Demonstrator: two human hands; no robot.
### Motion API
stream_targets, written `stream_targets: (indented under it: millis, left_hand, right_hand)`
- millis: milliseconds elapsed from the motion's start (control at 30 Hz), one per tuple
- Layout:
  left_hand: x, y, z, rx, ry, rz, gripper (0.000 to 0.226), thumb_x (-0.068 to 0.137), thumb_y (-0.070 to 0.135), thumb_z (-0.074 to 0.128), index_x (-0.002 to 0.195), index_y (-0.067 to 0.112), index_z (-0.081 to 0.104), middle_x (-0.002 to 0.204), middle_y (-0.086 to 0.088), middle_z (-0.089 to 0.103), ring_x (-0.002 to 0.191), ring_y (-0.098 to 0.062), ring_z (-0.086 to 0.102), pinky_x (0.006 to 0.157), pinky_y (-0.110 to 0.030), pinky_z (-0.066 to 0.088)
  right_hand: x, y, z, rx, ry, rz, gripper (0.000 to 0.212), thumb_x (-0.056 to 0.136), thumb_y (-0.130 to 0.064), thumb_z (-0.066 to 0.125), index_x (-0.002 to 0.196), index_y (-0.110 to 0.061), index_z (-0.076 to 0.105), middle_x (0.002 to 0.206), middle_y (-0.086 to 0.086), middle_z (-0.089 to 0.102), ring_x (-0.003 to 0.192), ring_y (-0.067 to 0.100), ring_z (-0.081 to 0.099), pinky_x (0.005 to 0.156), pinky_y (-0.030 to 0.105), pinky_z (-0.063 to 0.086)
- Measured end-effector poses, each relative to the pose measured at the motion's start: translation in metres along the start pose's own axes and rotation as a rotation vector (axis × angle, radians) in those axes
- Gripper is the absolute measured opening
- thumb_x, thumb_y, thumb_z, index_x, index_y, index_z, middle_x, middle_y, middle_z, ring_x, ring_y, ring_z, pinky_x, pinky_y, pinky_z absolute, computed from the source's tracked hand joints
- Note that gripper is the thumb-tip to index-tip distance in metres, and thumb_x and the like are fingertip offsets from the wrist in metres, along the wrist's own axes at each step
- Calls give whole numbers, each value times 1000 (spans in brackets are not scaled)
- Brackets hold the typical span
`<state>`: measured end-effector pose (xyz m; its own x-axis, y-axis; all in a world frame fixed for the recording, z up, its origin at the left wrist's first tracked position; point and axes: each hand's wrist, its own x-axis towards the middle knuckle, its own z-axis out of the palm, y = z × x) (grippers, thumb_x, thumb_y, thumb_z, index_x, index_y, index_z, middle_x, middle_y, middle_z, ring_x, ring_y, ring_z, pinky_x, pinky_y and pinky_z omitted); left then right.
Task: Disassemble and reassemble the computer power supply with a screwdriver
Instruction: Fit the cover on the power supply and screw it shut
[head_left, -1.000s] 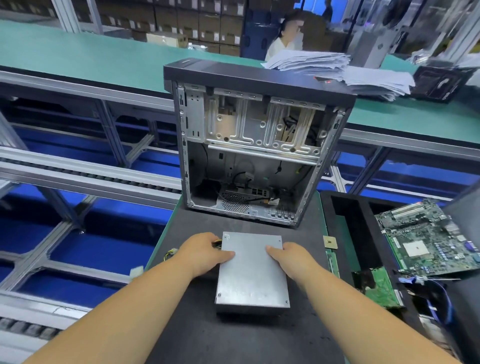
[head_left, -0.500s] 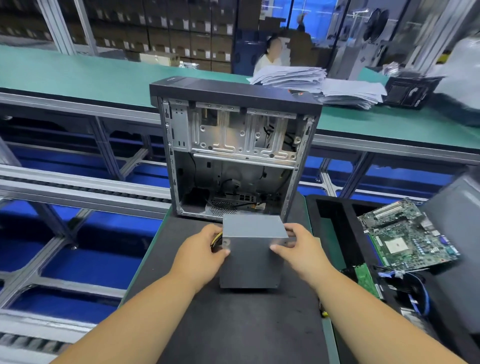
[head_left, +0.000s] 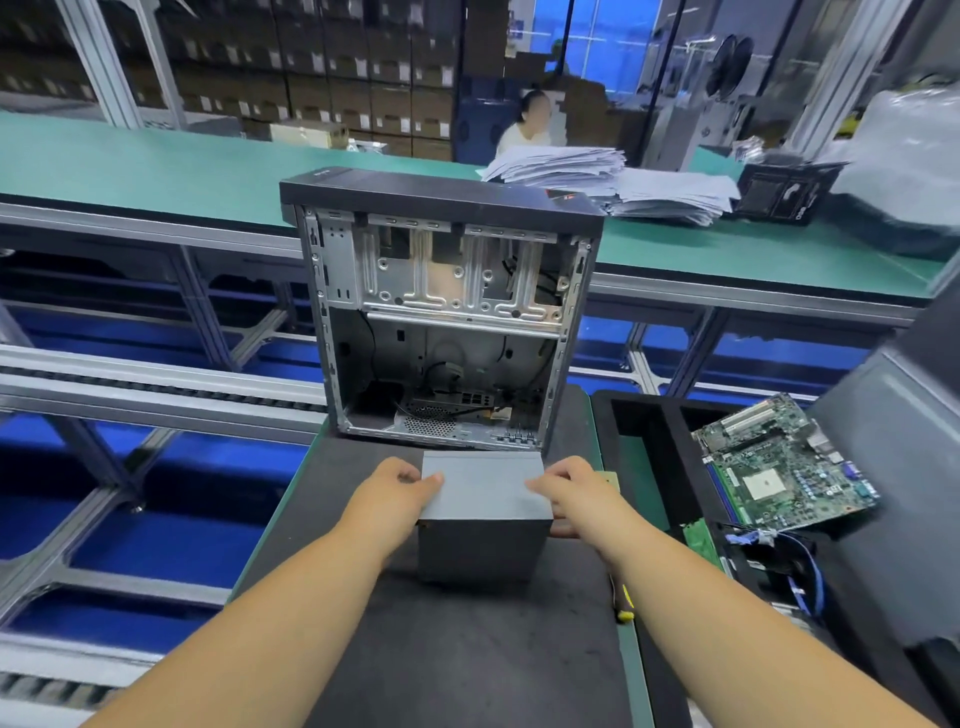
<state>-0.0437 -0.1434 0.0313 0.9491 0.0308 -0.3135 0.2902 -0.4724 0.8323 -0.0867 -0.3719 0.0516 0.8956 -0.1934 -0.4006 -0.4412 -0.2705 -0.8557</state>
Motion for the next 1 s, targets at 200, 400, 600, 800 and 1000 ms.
stream_targets:
  millis: [200,400,600,800,1000]
  left_hand:
    - [2,7,4,-341,-129,-62,42,93,20,63,133,30,55,116,4,64,103,-16,64,88,-30,53]
    - [2,7,11,-423,-77,-62,30,100,24,51,128,22,63,120,4,67,111,-17,62,101,-37,49]
    - [9,6,6,-537,-141,-131,19,98,18,57,99,28,73,89,7,77,83,-11,73,65,-24,55]
    - [14,10,-3,-515,-233,-201,24,98,12,55,108,23,74,98,-2,77,96,-18,72,79,-33,56]
    - [19,9,-3,-488,-247,-209,27,97,7,55,114,22,70,100,-4,76,98,-19,71,80,-34,56]
  right_hand:
    - [12,-14,12,-4,112,93,25,94,-46,58,93,-21,63,109,4,66,103,27,64,91,42,56]
    - [15,-14,12,54,88,103,21,94,-25,62,74,-22,63,82,-2,68,69,17,60,55,23,46]
    - [15,-19,7,63,43,134,22,93,-20,65,73,-25,61,74,-7,67,64,15,62,55,24,48]
    - [11,-26,5,9,35,161,27,95,-18,63,71,-27,54,71,-9,61,63,12,61,53,23,45]
    - [8,-36,1,-16,-14,215,25,96,-15,62,74,-24,54,76,-3,62,65,17,63,71,38,57]
